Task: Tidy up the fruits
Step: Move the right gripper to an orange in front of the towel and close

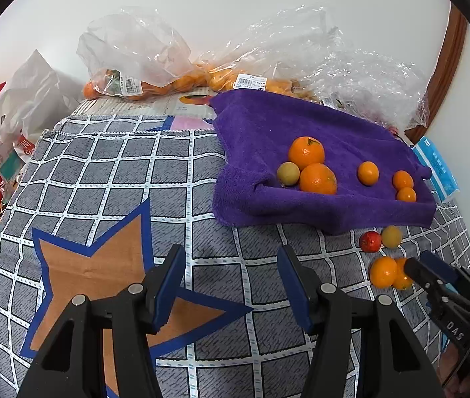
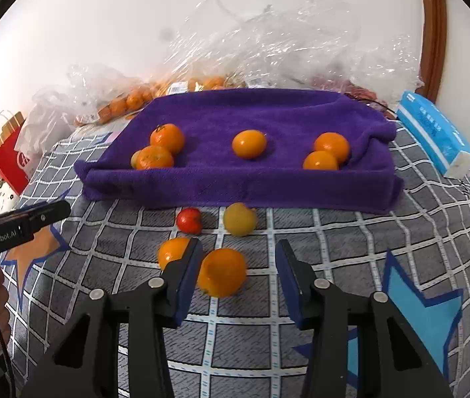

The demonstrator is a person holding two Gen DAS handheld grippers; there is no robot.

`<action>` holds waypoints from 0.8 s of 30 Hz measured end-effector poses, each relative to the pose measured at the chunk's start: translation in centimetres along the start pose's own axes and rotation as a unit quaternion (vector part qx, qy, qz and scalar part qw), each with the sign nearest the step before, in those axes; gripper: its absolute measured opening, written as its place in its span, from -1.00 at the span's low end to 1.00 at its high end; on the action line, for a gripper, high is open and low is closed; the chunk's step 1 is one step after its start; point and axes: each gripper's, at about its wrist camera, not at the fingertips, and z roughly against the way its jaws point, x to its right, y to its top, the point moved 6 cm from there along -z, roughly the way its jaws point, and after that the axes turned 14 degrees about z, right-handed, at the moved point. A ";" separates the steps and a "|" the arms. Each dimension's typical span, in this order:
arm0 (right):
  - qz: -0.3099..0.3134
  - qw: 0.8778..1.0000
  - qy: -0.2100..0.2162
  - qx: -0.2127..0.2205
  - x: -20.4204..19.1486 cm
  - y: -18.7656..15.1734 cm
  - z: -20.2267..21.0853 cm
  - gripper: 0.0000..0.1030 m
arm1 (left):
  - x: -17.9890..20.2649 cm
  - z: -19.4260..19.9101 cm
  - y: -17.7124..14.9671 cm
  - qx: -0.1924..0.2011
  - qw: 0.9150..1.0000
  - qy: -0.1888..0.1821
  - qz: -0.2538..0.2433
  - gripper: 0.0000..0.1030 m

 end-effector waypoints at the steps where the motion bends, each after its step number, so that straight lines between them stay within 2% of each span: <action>1: 0.001 1.000 0.000 -0.003 -0.1 -0.1 -0.2 -0.24 | 0.0 -0.1 0.0 -0.005 1.000 0.001 0.001 0.08; 10: 0.008 1.000 0.000 -0.002 -0.6 -0.1 -0.6 -0.26 | 0.0 -1.3 -1.7 -0.023 1.000 0.008 0.001 0.08; 14: -0.001 1.000 0.008 0.003 -0.4 0.0 -0.9 -0.26 | -0.6 -2.0 -2.6 -0.027 0.999 0.024 0.006 0.09; 15: -0.002 1.000 0.008 0.004 -0.3 0.0 -0.9 -0.26 | -0.7 -2.0 -2.8 -0.020 1.000 0.023 0.006 0.11; 17: 0.001 1.000 0.004 0.006 -0.3 0.1 -1.0 -0.26 | -0.9 -1.8 -3.0 -0.006 1.000 0.026 0.009 0.28; 21: 0.004 1.000 -0.004 0.013 -0.4 0.3 -1.1 -0.26 | -0.6 -1.8 -3.7 0.014 0.999 0.045 -0.009 0.38; 24: 0.007 1.000 -0.012 0.022 -0.3 0.3 -1.2 -0.19 | -0.3 -1.9 -3.9 0.013 0.998 0.060 -0.018 0.48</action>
